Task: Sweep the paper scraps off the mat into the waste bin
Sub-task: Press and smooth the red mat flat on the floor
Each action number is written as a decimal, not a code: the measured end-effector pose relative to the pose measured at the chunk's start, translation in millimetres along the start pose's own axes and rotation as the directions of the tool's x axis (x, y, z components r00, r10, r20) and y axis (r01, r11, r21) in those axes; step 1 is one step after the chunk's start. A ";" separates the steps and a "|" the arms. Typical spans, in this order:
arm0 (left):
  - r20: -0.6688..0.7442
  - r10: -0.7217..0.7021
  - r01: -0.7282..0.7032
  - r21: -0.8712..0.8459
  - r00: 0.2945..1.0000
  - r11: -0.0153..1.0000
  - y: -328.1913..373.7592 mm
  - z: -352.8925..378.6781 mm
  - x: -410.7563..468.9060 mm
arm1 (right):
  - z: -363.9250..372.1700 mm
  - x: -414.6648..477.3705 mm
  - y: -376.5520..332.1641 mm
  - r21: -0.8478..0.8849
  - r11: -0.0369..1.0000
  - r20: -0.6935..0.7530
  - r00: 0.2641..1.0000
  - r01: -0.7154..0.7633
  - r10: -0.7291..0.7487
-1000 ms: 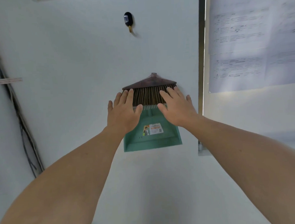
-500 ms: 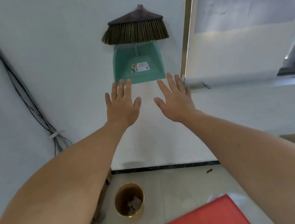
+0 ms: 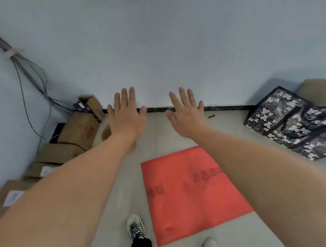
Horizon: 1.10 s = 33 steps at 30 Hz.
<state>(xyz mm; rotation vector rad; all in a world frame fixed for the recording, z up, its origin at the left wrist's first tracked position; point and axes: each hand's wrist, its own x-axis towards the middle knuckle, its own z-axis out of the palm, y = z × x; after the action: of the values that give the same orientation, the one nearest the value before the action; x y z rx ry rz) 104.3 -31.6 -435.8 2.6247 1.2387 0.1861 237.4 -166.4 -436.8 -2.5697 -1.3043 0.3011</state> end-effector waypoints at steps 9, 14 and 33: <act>0.213 -0.126 0.124 0.023 0.969 0.992 -4.3 234.4 -117.4 | 200.1 -85.1 122.3 0.064 0.990 0.218 0.970 -0.123 0.107; 0.294 -0.176 0.174 0.032 0.940 0.984 -35.0 381.4 -144.5 | 338.1 -98.2 184.6 0.030 0.979 0.244 0.951 -0.204 0.191; 0.507 -0.305 0.301 0.091 0.806 0.949 -125.7 725.2 -193.0 | 667.5 -81.9 306.1 -0.039 0.963 0.352 0.898 -0.268 0.264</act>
<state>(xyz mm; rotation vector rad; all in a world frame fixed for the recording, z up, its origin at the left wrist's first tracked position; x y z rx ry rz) 42.5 -215.8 -1171.5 2.2044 1.4133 -0.5474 229.2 -326.1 -1158.2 -2.7748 -1.0382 0.8568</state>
